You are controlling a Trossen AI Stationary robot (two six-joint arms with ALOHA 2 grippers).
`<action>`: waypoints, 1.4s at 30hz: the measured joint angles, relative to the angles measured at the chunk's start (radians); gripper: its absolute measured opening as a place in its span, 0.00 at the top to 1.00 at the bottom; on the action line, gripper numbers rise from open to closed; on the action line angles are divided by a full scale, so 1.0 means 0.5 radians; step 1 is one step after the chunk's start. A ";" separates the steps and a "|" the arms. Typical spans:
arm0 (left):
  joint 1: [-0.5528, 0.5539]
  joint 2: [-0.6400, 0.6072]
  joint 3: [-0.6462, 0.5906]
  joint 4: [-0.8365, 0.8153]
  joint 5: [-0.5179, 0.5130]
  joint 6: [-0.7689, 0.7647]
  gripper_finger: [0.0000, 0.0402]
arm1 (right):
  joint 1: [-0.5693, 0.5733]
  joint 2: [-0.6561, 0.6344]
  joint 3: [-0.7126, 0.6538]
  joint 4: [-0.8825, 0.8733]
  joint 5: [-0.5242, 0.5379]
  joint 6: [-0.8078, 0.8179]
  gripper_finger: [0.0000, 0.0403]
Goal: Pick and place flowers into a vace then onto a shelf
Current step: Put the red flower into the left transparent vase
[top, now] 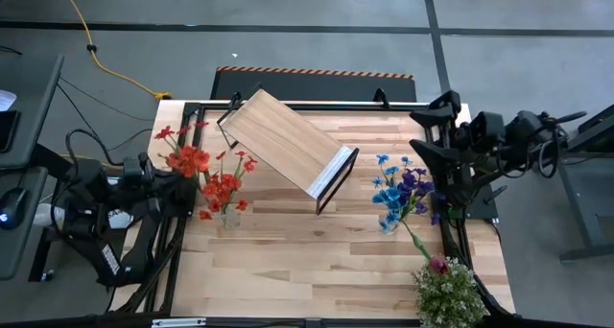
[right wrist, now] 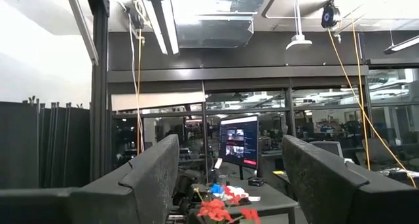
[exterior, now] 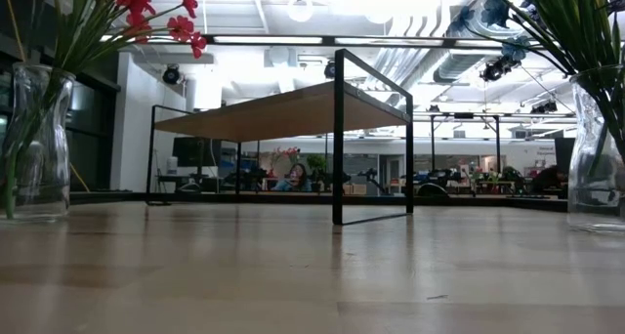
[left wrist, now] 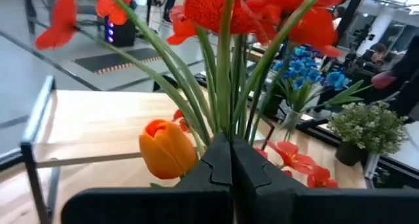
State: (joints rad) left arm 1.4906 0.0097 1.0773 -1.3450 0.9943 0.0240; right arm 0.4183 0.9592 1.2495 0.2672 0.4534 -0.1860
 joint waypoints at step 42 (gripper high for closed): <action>-0.002 -0.003 -0.367 -0.176 0.280 0.109 0.91 | 0.000 0.023 0.000 0.015 0.001 -0.050 0.35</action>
State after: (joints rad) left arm 1.4895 0.0084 0.8940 -1.4329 1.1345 0.0784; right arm 0.4184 0.9707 1.2495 0.2745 0.4538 -0.2108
